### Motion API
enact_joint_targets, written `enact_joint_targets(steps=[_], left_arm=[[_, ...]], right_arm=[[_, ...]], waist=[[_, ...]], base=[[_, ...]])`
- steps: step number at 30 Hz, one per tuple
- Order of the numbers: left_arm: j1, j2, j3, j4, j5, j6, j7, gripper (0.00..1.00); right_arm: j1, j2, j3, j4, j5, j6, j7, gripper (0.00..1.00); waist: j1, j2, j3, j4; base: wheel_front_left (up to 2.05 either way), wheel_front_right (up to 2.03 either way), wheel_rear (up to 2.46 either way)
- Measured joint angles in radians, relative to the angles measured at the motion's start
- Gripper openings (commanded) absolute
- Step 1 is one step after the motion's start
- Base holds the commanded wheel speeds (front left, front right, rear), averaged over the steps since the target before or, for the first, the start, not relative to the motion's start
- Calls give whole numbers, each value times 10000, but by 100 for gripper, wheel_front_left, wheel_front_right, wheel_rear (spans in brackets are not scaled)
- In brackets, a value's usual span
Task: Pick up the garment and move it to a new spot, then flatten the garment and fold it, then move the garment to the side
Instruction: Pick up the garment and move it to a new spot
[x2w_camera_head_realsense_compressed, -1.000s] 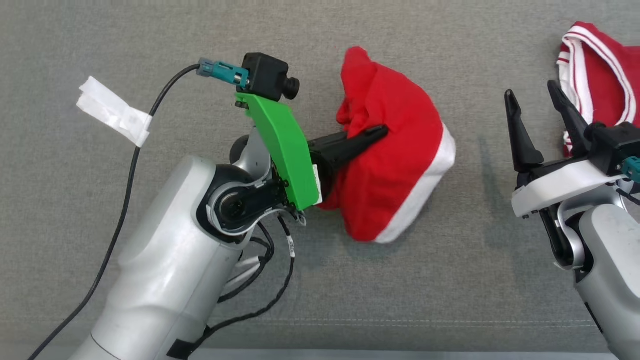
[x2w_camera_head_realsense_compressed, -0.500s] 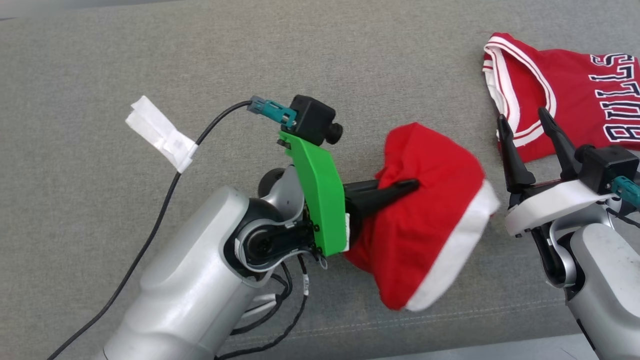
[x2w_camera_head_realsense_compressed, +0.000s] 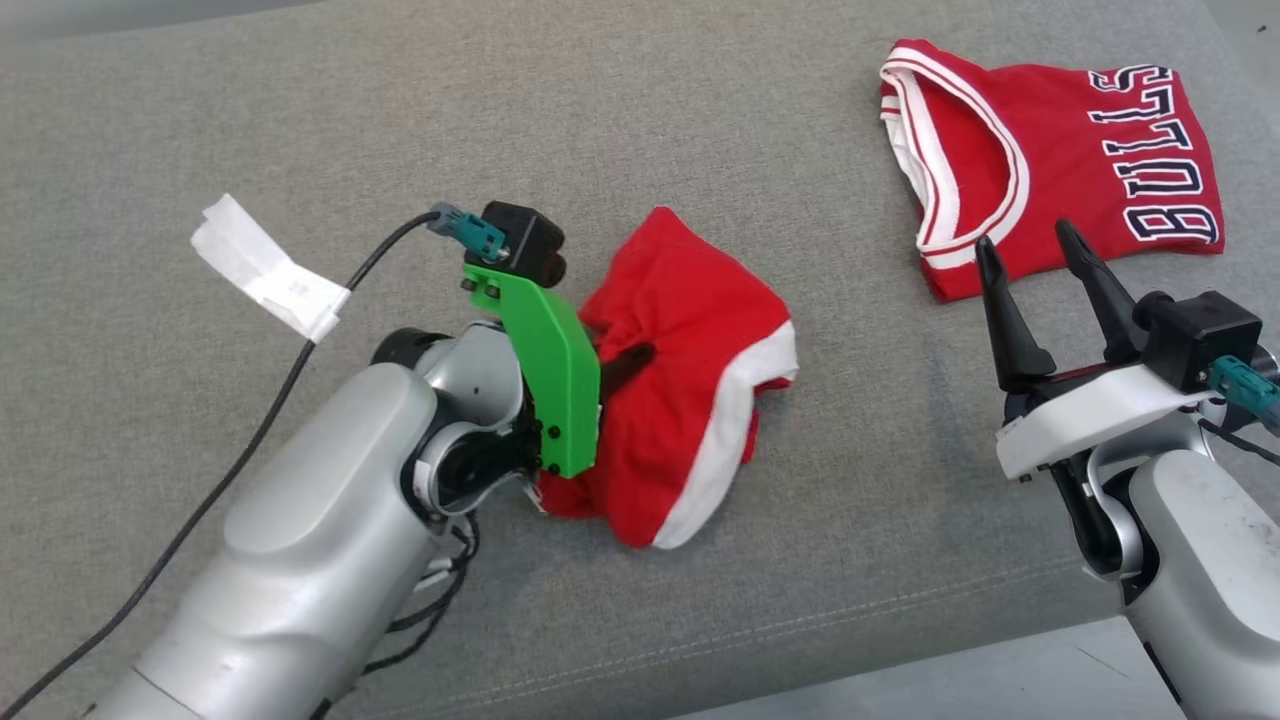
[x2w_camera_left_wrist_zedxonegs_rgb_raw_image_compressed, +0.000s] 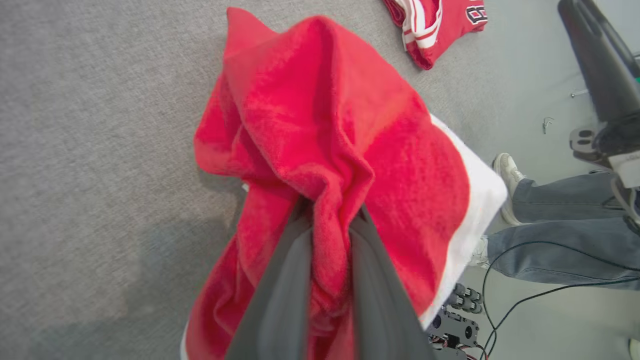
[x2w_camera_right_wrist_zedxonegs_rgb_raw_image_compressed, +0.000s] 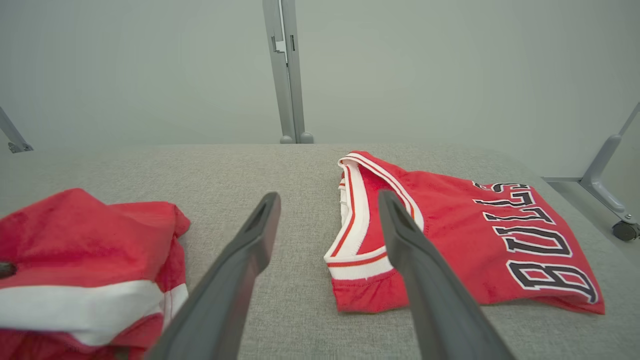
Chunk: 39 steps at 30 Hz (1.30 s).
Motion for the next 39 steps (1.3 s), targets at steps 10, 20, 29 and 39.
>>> enact_joint_targets(steps=[10, 20, 29, 39], left_arm=[[-451, 706, -514, 1409, 1329, 111, -368, 0], [-688, -165, -247, 2265, 1532, 393, -1475, 100], [-807, -293, -94, 2667, 1810, 679, -2410, 100], [-628, -458, 460, 2391, 1726, 903, -3707, 100]], right_arm=[[358, -161, -247, 232, -2, 33, -15, 100], [357, -230, 35, 245, -96, 226, -15, 100], [351, -426, 81, 360, -105, 351, -12, 100], [367, -535, 418, 903, 73, 876, 640, 100]], waist=[[0, 0, 209, -369], [0, 0, 115, -21], [0, 0, -21, 507], [1, 0, -166, 1254]], base=[[0, 0, 0], [0, 0, 0], [0, 0, 0], [0, 0, 0]])
